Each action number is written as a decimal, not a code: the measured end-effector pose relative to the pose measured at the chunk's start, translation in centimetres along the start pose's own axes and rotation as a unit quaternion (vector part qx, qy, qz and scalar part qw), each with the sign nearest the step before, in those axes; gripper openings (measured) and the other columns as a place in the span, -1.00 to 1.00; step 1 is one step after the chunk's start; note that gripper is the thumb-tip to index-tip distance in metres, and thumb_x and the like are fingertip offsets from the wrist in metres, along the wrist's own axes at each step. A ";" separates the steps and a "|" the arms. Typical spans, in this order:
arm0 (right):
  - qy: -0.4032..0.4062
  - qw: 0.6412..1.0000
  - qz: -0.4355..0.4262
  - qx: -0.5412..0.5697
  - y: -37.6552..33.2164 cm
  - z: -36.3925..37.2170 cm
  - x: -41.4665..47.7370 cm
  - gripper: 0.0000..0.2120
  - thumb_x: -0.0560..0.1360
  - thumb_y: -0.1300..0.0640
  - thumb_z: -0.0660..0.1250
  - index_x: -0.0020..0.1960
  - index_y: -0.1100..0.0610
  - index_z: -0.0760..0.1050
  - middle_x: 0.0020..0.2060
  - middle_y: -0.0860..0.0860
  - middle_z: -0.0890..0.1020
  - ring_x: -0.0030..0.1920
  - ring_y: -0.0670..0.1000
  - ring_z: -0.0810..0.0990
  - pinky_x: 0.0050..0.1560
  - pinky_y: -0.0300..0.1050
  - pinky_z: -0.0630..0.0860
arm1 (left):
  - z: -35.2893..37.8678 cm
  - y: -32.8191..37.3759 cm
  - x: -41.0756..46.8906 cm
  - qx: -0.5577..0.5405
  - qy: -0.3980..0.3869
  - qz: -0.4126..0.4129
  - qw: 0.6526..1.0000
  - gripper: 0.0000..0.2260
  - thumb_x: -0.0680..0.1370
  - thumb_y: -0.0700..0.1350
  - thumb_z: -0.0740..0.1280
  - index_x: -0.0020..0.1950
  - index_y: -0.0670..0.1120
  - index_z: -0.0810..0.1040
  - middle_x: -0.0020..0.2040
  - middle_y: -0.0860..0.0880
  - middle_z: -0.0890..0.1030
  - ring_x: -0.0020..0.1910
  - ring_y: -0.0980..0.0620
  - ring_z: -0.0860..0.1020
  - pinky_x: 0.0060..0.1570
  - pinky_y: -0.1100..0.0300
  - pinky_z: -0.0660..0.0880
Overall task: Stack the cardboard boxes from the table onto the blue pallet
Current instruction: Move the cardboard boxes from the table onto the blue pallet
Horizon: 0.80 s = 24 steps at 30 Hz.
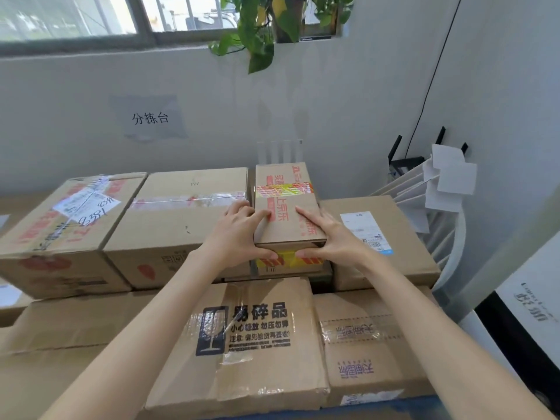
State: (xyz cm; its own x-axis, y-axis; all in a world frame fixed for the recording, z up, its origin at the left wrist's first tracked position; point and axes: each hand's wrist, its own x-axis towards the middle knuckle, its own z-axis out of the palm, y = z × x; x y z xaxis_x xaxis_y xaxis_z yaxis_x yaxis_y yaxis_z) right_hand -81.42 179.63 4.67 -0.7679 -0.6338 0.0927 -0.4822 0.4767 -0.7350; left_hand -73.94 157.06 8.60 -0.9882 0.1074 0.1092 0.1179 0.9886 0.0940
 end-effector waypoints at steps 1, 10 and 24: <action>0.003 1.000 -0.006 -0.003 0.1 0.1 0.0 -0.07 0.32 -0.17 0.53 0.54 -0.17 0.11 0.47 -0.06 0.21 0.46 -0.05 0.19 0.46 0.06 0.24 | 0.0 0.0 -0.1 0.002 0.001 0.000 1.000 -0.23 0.37 0.32 0.38 0.48 0.08 0.21 0.43 -0.03 0.35 0.46 -0.07 0.10 0.40 -0.04 0.18; 0.004 0.999 -0.001 -0.050 -0.5 0.4 0.2 -0.07 0.34 -0.16 0.52 0.55 -0.15 0.08 0.40 -0.01 0.28 0.42 0.00 0.24 0.41 0.14 0.30 | -0.6 0.3 -0.3 0.029 0.003 0.013 0.999 -0.21 0.34 0.31 0.42 0.47 0.03 0.27 0.48 0.00 0.23 0.44 -0.06 0.14 0.37 -0.05 0.23; 0.010 0.985 0.059 -0.165 -4.5 -1.0 0.6 0.02 0.30 -0.36 0.41 0.58 -0.11 -0.05 0.57 0.09 -0.15 0.54 0.06 -0.31 0.50 0.19 -0.19 | -2.6 -0.2 -0.5 -0.094 0.008 0.007 0.995 -0.22 0.41 0.30 0.37 0.53 0.06 0.17 0.49 0.04 0.24 0.46 0.02 0.13 0.40 -0.09 0.20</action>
State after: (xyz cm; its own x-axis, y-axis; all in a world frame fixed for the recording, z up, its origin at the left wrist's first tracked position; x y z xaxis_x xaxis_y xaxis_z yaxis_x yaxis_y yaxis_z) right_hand -80.15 177.70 8.78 -0.8334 -0.5515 0.0362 -0.4974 0.7198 -0.4842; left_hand -73.25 156.49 11.14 -0.9849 0.1172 0.1273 0.1487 0.9495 0.2762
